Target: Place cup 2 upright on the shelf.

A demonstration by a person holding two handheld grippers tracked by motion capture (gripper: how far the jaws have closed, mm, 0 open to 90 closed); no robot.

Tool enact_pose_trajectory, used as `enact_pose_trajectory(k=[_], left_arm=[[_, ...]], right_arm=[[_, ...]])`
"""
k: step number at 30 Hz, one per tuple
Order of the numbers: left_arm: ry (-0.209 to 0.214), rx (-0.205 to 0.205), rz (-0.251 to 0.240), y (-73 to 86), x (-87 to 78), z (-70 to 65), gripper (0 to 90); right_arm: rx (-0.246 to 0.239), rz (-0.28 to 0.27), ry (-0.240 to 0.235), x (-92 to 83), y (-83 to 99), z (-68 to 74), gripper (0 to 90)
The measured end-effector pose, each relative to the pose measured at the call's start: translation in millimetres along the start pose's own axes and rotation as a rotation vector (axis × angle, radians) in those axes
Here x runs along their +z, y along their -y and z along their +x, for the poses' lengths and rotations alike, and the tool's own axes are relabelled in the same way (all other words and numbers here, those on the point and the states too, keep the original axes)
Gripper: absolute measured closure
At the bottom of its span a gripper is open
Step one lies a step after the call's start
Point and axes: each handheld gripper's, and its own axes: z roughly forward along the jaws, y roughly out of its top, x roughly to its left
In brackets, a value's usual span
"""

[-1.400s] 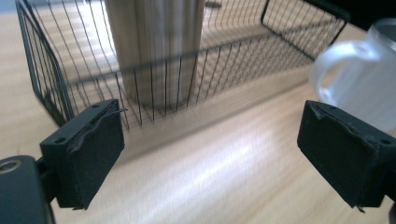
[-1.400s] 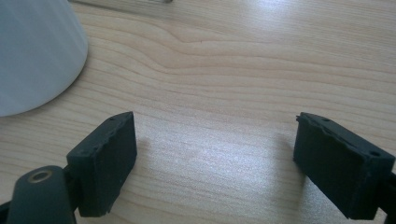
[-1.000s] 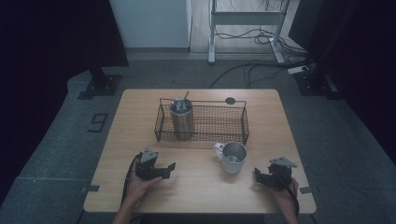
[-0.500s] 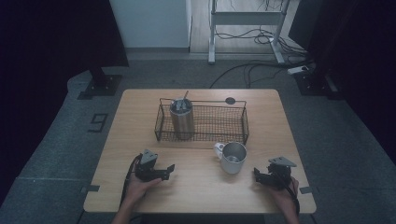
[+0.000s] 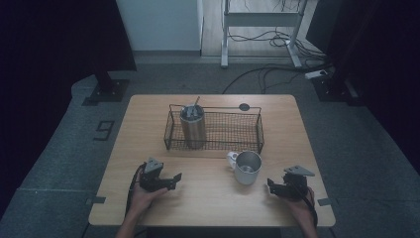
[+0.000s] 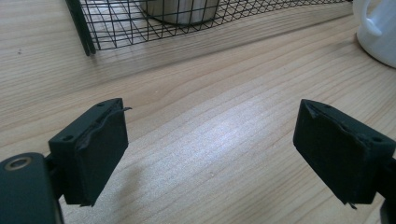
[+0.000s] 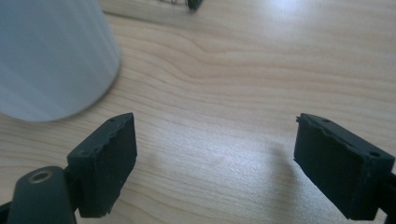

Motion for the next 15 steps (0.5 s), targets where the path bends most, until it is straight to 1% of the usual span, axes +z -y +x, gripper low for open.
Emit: enact_pose_trajectory(k=[2, 3, 4, 5, 8, 10, 12, 14, 15], left_arm=[[0.001, 0.001, 0.0, 0.0, -0.4, -0.1, 10.3], [0.001, 0.001, 0.0, 0.0, -0.4, -0.1, 10.3], [0.002, 0.0, -0.001, -0.1, -0.8, 0.4, 10.4], [0.002, -0.003, -0.003, -0.1, -1.0, 1.0, 10.4], [0.001, -0.006, 0.0, 0.5, -1.4, 2.4, 10.3], [0.003, -0.005, 0.003, 0.6, -1.2, 2.4, 10.4], [0.006, -0.002, 0.007, 0.7, -1.2, 2.1, 10.4], [0.009, 0.003, 0.013, 1.2, 0.0, 1.4, 10.3], [0.011, 0.003, 0.017, 1.5, 0.6, 1.0, 10.3]], right_arm=[[-0.004, -0.021, -0.002, -3.9, -1.6, 2.1, 13.2], [-0.004, -0.021, -0.002, -3.9, -1.6, 2.1, 13.2], [-0.006, -0.041, -0.01, -9.3, -3.2, 3.7, 13.2], [-0.005, -0.049, -0.014, -11.1, -3.8, 4.3, 13.2], [0.018, -0.078, -0.064, -18.4, -6.3, 5.4, 13.1], [0.017, -0.092, -0.078, -23.2, -8.3, 7.0, 13.1], [0.016, -0.096, -0.082, -25.1, -9.2, 7.8, 13.1], [0.011, -0.122, -0.099, -32.3, -13.1, 11.6, 13.1], [0.009, -0.127, -0.104, -33.5, -14.0, 12.6, 13.1]])
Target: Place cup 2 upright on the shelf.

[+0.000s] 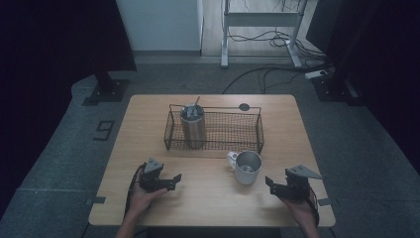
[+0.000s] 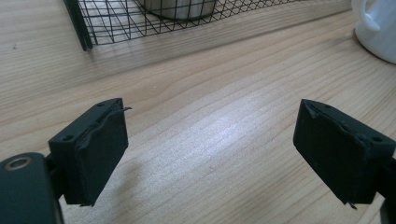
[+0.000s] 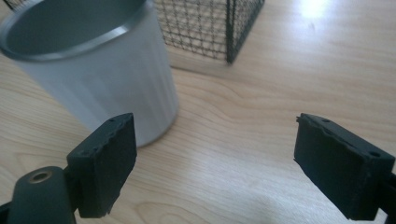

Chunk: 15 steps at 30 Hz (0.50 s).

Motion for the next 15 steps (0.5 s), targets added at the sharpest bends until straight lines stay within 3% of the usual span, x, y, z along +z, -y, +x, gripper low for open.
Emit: enact_pose_trajectory(k=[15], left_arm=[[0.009, 0.006, 0.024, 1.5, 2.7, -0.7, 10.3]], right_arm=[[-0.044, -0.061, -0.044, -14.8, -14.8, 24.2, 13.0]])
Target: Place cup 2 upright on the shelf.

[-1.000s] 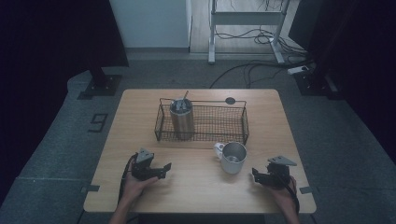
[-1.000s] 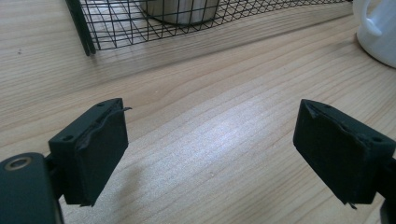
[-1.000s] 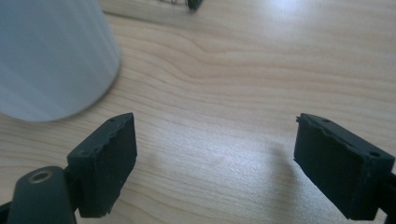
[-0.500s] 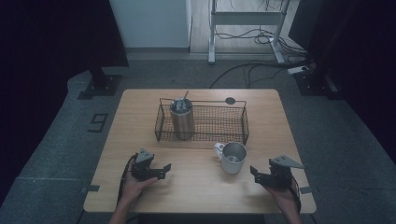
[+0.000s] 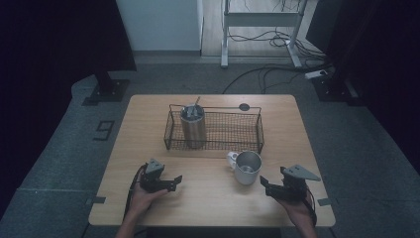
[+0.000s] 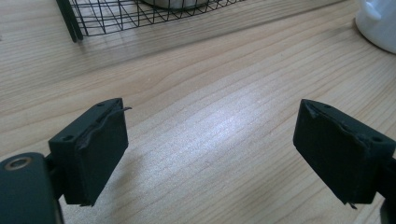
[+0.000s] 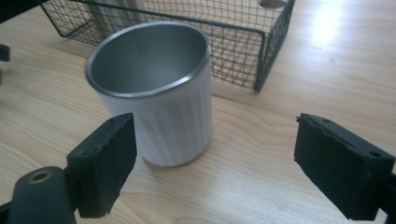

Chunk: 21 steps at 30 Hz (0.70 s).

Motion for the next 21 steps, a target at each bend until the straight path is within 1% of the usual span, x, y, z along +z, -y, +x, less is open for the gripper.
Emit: enact_pose_trajectory(k=[3, 4, 9, 17, 21], left_arm=[[-0.001, 0.001, 0.003, 0.2, 0.0, 0.4, 10.4], [-0.002, -0.002, 0.002, 0.6, 0.1, 0.4, 10.3], [-0.003, -0.011, 0.001, 2.1, 0.3, 1.5, 10.4], [0.002, -0.015, 0.005, 3.7, 0.8, 1.7, 10.5], [0.006, -0.017, 0.003, 3.9, 0.2, 0.8, 10.5]], right_arm=[[-0.004, -0.007, -0.009, -1.2, -2.0, 3.0, 13.0], [-0.008, -0.015, -0.014, -1.9, -3.6, 5.8, 13.0], [-0.014, -0.027, -0.032, -3.4, -7.5, 11.3, 13.0], [-0.018, -0.029, -0.051, -1.1, -13.1, 18.3, 12.8], [-0.029, -0.024, -0.062, 0.7, -16.6, 22.8, 12.7]])
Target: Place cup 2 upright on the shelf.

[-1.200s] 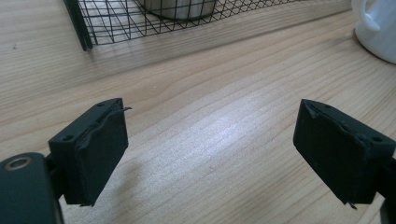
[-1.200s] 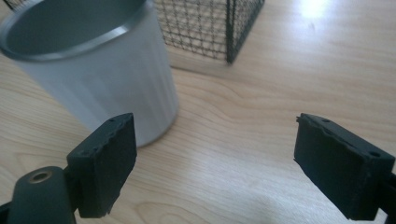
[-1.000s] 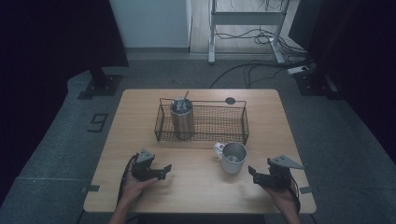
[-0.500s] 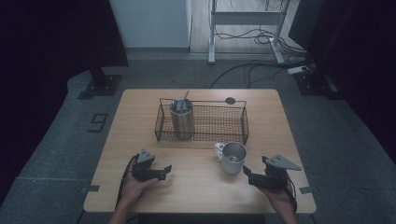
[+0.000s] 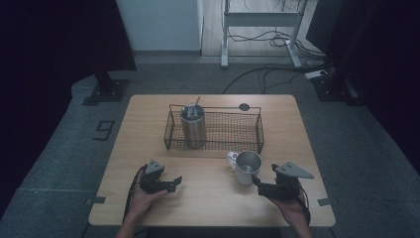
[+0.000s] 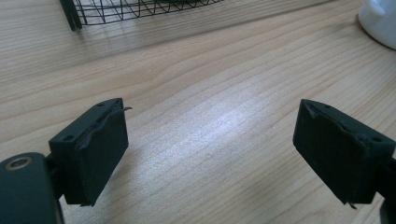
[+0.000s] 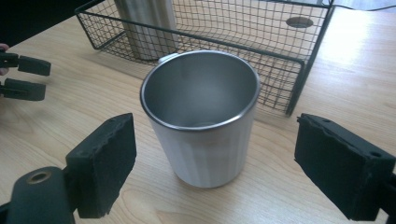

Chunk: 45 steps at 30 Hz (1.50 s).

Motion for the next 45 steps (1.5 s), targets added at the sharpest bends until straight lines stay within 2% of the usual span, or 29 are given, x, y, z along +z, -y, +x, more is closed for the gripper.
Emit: enact_pose_trajectory(k=[14, 20, 33, 45], left_arm=[[0.006, 0.004, 0.003, 1.0, -0.4, -0.6, 10.5], [0.002, 0.001, -0.005, 2.0, -0.7, -2.4, 12.2], [0.016, 0.004, 0.004, 1.8, -0.3, -3.3, 12.2], [0.031, -0.011, -0.003, 0.9, -1.7, -3.5, 12.5]], right_arm=[[-0.01, 0.011, -0.009, 16.8, -10.3, 6.2, 10.1], [0.003, 0.028, 0.003, 27.9, -12.7, 3.6, 8.4], [-0.012, 0.072, 0.012, 49.3, -16.7, 7.5, 0.8], [-0.023, 0.092, 0.026, 65.5, -16.2, 8.9, 0.0]])
